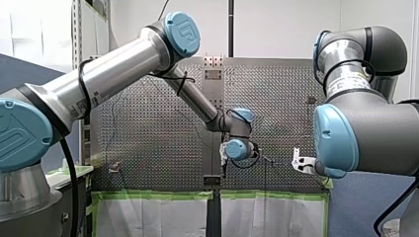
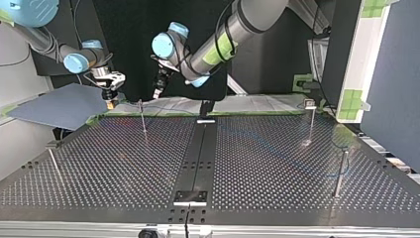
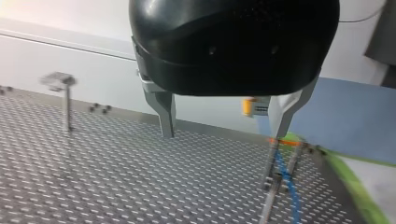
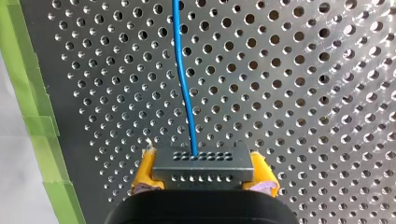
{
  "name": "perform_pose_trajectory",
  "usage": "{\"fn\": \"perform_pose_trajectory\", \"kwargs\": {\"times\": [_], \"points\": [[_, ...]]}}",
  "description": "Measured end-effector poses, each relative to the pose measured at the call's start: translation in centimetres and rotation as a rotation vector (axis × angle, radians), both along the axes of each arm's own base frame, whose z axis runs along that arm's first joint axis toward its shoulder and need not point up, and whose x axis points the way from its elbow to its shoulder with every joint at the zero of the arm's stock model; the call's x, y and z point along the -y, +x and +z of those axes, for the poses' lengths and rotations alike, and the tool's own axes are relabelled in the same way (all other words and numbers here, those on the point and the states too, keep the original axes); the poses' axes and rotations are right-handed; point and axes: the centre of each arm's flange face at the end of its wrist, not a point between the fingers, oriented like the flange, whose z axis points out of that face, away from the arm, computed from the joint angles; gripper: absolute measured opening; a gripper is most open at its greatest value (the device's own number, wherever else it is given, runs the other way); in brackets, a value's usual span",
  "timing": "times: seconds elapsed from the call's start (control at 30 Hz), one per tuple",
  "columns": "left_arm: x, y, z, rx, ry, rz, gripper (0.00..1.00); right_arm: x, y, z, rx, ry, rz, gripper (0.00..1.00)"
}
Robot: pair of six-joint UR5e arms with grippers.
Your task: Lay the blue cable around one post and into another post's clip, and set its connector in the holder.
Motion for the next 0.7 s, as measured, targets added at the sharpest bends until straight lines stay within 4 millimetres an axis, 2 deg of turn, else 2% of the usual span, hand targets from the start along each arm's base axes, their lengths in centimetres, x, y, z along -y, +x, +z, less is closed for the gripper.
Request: {"fn": "perform_pose_trajectory", "kwargs": {"times": [0.37,0.7], "points": [[-2.0,-0.3,4.5,0.043,-0.142,0.008,0.98,-0.1,0.5,0.0,0.001,-0.001,0.007,0.0],[-5.4,0.4,8.9,0.101,-0.268,0.04,0.98,-0.1,0.5,0.0,0.005,0.0,0.015,0.0]]}}
